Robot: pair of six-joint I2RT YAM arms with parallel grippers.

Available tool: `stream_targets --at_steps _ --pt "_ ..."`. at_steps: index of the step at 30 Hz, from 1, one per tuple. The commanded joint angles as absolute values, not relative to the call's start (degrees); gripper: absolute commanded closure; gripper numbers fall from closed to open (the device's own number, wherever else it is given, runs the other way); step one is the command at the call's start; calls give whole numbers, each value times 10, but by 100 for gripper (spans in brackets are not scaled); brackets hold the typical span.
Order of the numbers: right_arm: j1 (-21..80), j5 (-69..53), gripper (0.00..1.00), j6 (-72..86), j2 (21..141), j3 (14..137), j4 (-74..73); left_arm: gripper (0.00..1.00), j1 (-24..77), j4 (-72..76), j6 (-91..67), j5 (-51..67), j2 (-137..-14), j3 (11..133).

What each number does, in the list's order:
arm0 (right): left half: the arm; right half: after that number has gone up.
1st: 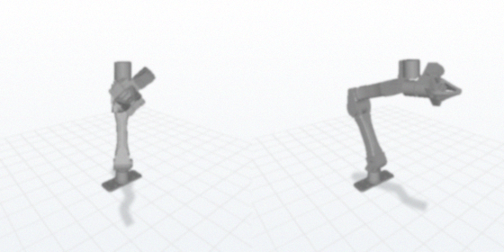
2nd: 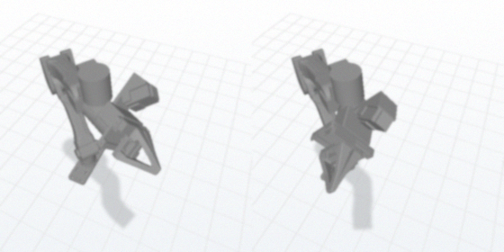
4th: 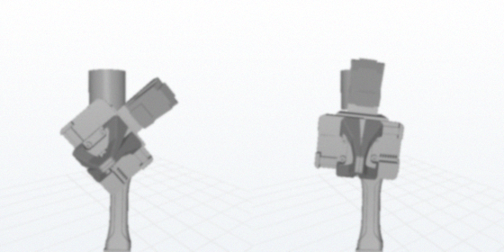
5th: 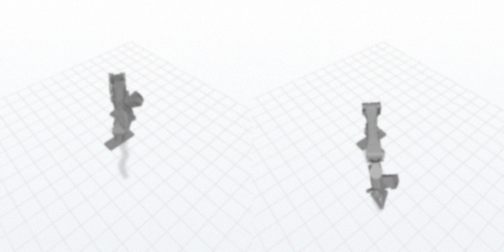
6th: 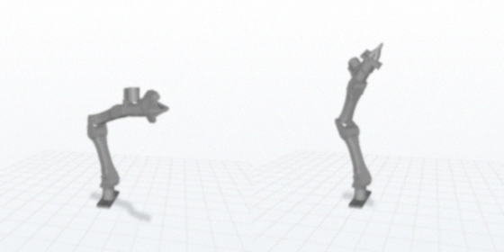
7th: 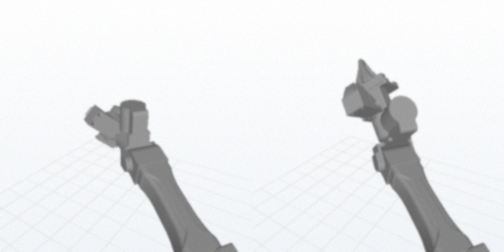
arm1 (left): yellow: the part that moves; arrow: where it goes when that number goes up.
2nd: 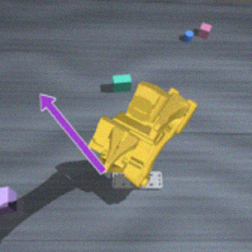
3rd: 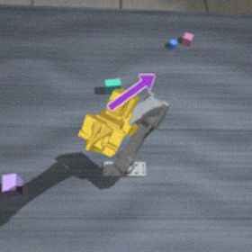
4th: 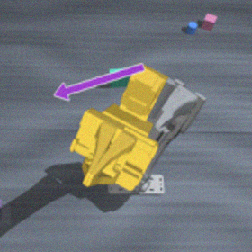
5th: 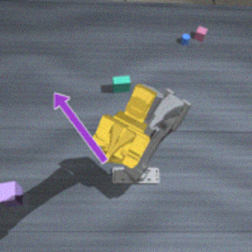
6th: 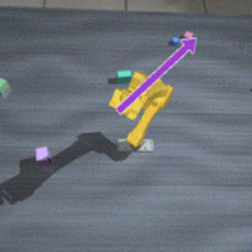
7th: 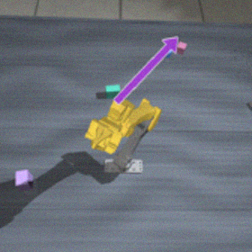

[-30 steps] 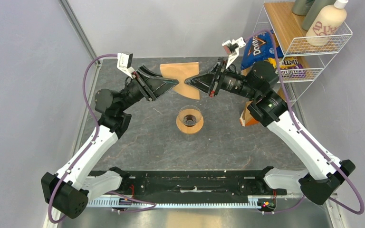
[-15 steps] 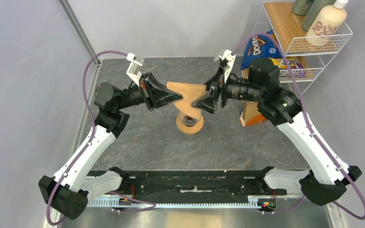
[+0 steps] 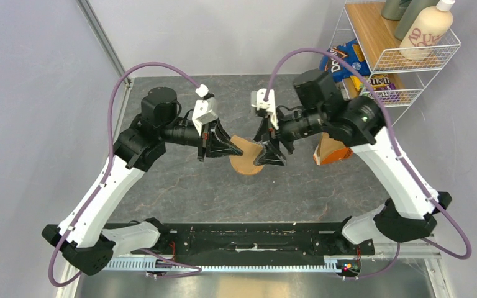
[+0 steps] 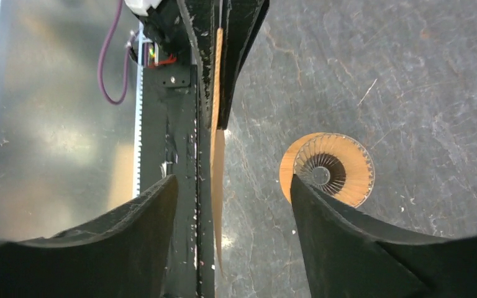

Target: Place the coffee filter in the dripper

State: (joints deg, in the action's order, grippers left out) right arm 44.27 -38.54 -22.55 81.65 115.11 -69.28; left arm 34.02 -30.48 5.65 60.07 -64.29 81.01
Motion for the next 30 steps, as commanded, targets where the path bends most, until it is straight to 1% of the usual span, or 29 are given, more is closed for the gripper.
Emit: stream_targets --at_steps 1,6,7,8,9,10,11,13,14,15,18,20,27,30 --pt "472 -362 32 -237 817 1137 -693 98 352 -392 153 585 -651 834" --pt "498 -332 74 -231 825 1126 -678 98 353 -392 161 564 -650 833" --pt "500 -326 86 -232 825 1123 -678 97 353 -392 159 560 -651 835" --pt "499 -321 100 -232 825 1119 -676 96 353 -392 153 558 -652 838" --pt "501 -315 100 -228 822 1115 -667 92 353 -391 148 557 -654 841" --pt "499 -311 100 -222 819 1109 -657 85 352 -392 144 558 -654 842" --pt "499 -309 100 -215 813 1103 -646 75 348 -396 143 556 -650 843" --pt "500 -312 100 -206 795 1086 -626 62 320 -400 132 563 -624 829" --pt "500 -311 100 -202 782 1076 -617 58 295 -394 123 575 -602 812" --pt "500 -310 100 -199 773 1061 -610 56 276 -394 120 585 -580 798" --pt "499 -315 100 -207 742 1024 -604 55 254 -416 157 616 -528 763" --pt "499 -330 100 -223 730 1015 -601 54 254 -401 137 619 -516 745" --pt "506 -366 100 -263 699 980 -578 56 257 -368 95 650 -525 756" --pt "512 -386 100 -271 694 974 -579 58 277 -356 82 644 -528 756"
